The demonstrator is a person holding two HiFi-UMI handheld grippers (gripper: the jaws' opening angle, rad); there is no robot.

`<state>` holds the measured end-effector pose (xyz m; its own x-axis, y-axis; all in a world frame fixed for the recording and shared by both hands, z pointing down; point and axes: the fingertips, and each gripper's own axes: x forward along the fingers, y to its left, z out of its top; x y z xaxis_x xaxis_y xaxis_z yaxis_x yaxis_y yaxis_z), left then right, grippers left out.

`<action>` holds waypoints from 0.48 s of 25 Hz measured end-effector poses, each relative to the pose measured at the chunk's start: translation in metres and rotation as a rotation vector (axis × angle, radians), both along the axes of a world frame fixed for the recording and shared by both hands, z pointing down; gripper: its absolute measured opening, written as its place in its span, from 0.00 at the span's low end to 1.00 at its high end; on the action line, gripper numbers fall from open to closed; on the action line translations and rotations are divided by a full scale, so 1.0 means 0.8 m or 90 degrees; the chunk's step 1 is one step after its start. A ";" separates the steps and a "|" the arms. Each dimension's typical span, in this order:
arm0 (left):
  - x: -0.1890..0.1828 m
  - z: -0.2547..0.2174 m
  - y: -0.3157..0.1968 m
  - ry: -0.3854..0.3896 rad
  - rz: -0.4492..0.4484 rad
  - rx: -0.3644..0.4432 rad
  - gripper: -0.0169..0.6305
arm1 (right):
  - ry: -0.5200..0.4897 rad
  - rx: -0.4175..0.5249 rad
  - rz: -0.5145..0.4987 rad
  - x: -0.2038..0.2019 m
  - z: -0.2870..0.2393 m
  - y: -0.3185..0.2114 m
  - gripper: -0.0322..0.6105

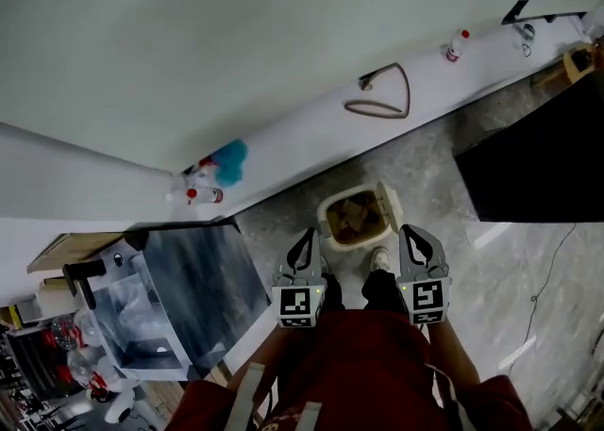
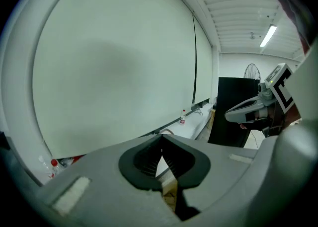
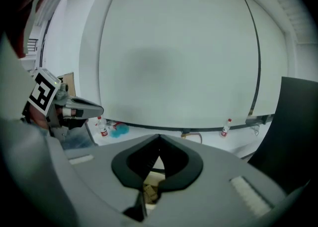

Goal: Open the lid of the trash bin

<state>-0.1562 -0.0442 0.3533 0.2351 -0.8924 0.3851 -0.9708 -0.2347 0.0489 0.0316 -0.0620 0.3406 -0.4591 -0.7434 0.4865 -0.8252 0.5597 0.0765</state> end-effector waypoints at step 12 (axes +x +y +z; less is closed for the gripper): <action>-0.030 -0.192 -0.051 -0.020 -0.060 0.221 0.03 | -0.102 0.170 0.026 -0.009 -0.170 -0.068 0.05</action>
<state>-0.1803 -0.0849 0.1997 0.1388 -0.9884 0.0607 -0.9887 -0.1419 -0.0486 0.0245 -0.1166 0.2043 -0.4814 -0.8545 0.1951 -0.8598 0.5036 0.0845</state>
